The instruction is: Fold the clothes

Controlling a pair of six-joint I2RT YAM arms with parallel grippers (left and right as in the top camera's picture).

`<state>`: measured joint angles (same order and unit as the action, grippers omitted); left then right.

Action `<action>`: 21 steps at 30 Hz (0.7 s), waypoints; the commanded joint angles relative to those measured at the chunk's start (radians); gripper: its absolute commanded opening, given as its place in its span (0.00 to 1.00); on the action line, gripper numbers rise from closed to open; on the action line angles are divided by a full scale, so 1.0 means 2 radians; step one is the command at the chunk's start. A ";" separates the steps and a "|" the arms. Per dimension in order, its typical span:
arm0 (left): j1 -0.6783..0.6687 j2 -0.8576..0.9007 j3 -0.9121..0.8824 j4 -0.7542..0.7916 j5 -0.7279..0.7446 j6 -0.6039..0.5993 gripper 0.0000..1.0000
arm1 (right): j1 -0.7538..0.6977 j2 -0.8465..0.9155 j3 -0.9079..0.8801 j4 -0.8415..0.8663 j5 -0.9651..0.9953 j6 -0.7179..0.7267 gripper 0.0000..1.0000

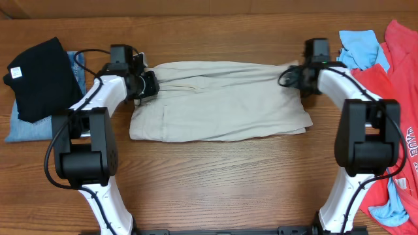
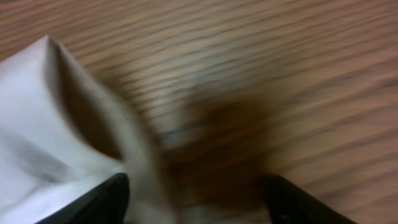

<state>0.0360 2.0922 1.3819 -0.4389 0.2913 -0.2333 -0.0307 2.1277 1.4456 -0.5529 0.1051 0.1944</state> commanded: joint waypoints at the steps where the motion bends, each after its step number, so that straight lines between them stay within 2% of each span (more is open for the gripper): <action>1: 0.027 0.023 -0.009 -0.012 -0.053 0.005 0.25 | -0.011 -0.010 0.005 -0.018 0.056 0.013 0.75; 4: 0.027 0.004 -0.007 -0.015 -0.053 0.009 0.27 | -0.011 -0.042 0.027 -0.035 0.056 0.011 0.76; 8: 0.027 -0.048 -0.005 -0.024 -0.053 0.016 0.44 | -0.011 -0.093 0.061 -0.081 0.055 0.011 0.77; 12: 0.028 -0.122 -0.005 -0.039 -0.053 0.016 0.78 | -0.011 -0.145 0.078 -0.130 0.020 0.007 0.77; 13: 0.028 -0.144 -0.005 -0.047 -0.053 0.016 0.82 | -0.011 -0.157 0.079 -0.140 0.002 0.007 0.77; 17: 0.028 -0.210 -0.005 -0.104 -0.072 0.016 0.88 | -0.011 -0.182 0.079 -0.198 -0.081 -0.011 0.77; 21: 0.028 -0.207 -0.006 -0.190 -0.075 0.003 0.90 | -0.011 -0.181 0.077 -0.241 -0.086 -0.011 0.77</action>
<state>0.0933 1.6516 1.3762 -0.7185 0.1741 -0.2096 -0.0563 1.7470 1.5997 -0.9958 -0.0013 0.1879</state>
